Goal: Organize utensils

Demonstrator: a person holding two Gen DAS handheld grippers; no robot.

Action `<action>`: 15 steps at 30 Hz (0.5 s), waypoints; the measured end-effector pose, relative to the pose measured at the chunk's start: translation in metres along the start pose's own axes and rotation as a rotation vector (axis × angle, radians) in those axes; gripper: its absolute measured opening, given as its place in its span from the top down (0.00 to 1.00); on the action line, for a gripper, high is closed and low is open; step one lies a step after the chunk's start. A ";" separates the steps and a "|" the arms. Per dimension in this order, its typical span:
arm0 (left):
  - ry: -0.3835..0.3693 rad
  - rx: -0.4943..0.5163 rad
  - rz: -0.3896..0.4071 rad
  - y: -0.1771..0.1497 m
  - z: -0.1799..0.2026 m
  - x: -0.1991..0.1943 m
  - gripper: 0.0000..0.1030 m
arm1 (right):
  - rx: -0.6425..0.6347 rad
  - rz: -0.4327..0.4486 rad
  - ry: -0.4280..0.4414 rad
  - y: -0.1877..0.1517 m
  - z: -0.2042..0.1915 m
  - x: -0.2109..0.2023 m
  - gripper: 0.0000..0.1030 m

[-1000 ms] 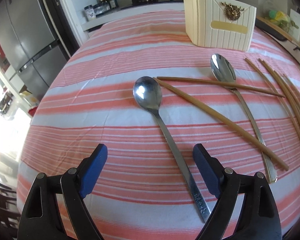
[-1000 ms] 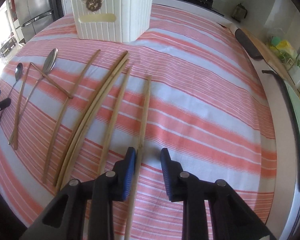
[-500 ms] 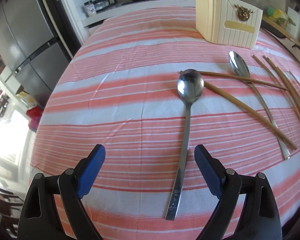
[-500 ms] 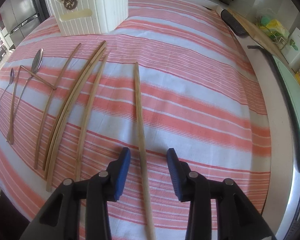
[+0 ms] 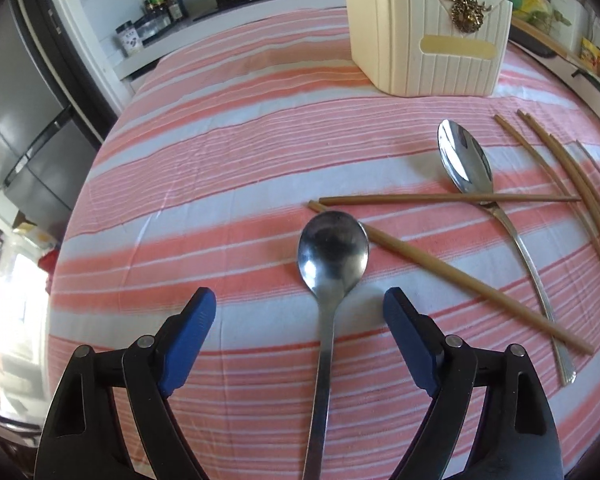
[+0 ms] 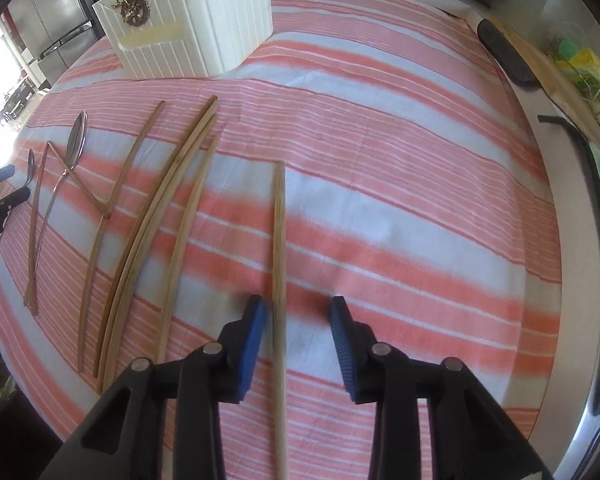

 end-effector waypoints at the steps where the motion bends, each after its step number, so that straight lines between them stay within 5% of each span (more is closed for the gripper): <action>1: -0.015 0.001 -0.002 0.002 0.001 0.001 0.25 | -0.013 0.000 0.001 0.008 0.000 0.003 0.77; 2: -0.037 0.000 -0.004 0.004 0.003 0.001 0.29 | -0.023 0.001 0.001 0.017 0.000 0.006 0.81; 5: -0.120 0.003 -0.006 0.010 0.010 0.000 0.64 | -0.037 0.001 0.000 0.039 -0.002 0.014 0.93; 15: -0.139 -0.045 0.120 0.019 -0.007 -0.037 0.66 | 0.054 0.203 0.073 0.059 -0.006 -0.025 0.93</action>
Point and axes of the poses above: each gripper's, at about its wrist camera, not at the fingertips, and x roughly the way its jaws point, z to its right, y to its top, the point moved 7 cm from there along x, roughly the way its jaws point, and after that the axes turned 11 degrees about y, right-handed, at the moved point
